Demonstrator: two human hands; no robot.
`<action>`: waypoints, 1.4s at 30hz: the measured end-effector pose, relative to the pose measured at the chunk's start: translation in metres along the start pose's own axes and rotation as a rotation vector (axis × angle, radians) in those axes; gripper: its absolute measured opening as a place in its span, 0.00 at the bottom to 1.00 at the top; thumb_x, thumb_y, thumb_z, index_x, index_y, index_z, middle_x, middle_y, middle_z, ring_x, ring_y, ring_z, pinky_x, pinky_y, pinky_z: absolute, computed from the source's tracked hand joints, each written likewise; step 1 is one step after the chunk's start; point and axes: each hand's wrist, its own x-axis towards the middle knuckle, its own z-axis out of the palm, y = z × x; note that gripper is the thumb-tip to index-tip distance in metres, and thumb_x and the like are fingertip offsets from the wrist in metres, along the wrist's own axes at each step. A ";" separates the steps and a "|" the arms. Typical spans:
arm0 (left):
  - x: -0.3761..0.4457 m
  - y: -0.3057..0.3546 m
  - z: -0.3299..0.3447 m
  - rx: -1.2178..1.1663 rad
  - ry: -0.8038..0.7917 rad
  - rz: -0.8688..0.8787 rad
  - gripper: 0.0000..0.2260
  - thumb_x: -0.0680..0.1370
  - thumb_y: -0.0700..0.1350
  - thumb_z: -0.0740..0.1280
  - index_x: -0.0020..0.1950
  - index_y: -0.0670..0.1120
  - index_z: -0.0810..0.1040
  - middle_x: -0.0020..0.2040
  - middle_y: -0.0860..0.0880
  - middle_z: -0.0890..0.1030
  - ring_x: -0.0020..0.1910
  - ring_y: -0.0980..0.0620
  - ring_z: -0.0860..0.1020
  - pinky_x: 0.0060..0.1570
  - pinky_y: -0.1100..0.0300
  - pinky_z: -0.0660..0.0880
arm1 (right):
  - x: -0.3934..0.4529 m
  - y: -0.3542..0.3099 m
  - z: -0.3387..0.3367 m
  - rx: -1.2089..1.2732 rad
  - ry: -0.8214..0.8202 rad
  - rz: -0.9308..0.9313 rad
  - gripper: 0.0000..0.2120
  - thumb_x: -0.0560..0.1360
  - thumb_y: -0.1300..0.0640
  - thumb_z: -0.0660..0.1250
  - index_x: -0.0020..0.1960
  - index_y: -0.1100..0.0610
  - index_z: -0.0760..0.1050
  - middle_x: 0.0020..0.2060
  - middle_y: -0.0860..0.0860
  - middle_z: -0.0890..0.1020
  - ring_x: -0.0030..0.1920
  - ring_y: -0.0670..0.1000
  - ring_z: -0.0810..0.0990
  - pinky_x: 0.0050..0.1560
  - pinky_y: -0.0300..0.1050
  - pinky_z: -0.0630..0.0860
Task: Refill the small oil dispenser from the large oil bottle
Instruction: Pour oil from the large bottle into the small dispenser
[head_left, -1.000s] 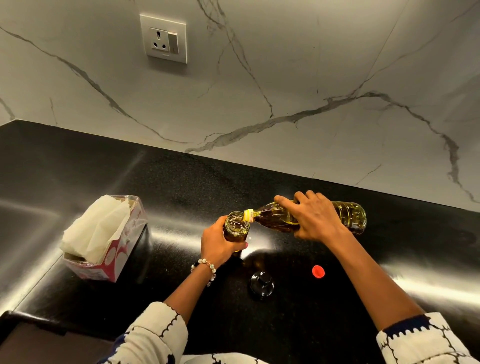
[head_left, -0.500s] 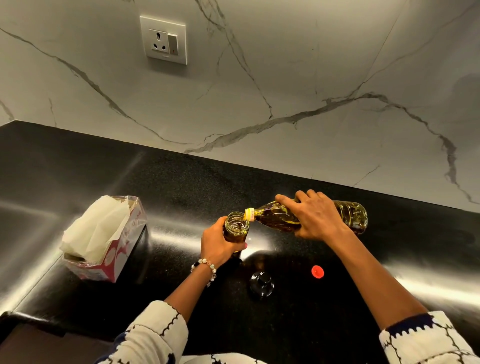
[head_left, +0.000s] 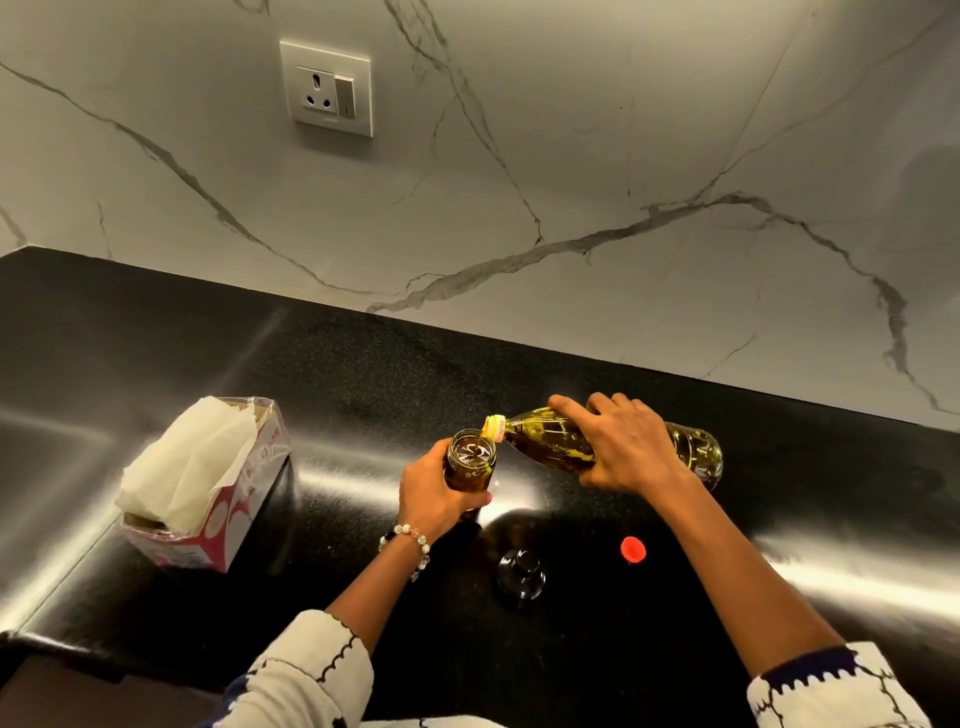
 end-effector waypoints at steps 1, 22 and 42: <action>0.000 0.000 0.000 -0.002 -0.004 -0.003 0.32 0.59 0.47 0.83 0.60 0.50 0.76 0.52 0.53 0.81 0.50 0.58 0.76 0.49 0.67 0.71 | -0.001 -0.002 0.001 0.021 0.000 0.009 0.47 0.68 0.41 0.73 0.77 0.44 0.47 0.63 0.55 0.72 0.61 0.56 0.73 0.60 0.49 0.71; 0.000 0.001 0.001 -0.022 0.002 -0.034 0.33 0.58 0.46 0.83 0.61 0.48 0.76 0.53 0.51 0.82 0.50 0.57 0.77 0.49 0.68 0.70 | -0.002 -0.001 0.013 0.730 0.195 0.148 0.47 0.58 0.47 0.79 0.72 0.45 0.60 0.56 0.52 0.78 0.54 0.53 0.78 0.54 0.52 0.77; -0.001 -0.001 0.002 -0.041 0.004 -0.046 0.35 0.59 0.45 0.83 0.64 0.47 0.75 0.56 0.50 0.82 0.51 0.57 0.77 0.51 0.66 0.72 | -0.018 -0.016 0.050 1.314 0.708 0.517 0.43 0.61 0.56 0.81 0.69 0.52 0.62 0.60 0.48 0.74 0.60 0.45 0.75 0.58 0.44 0.75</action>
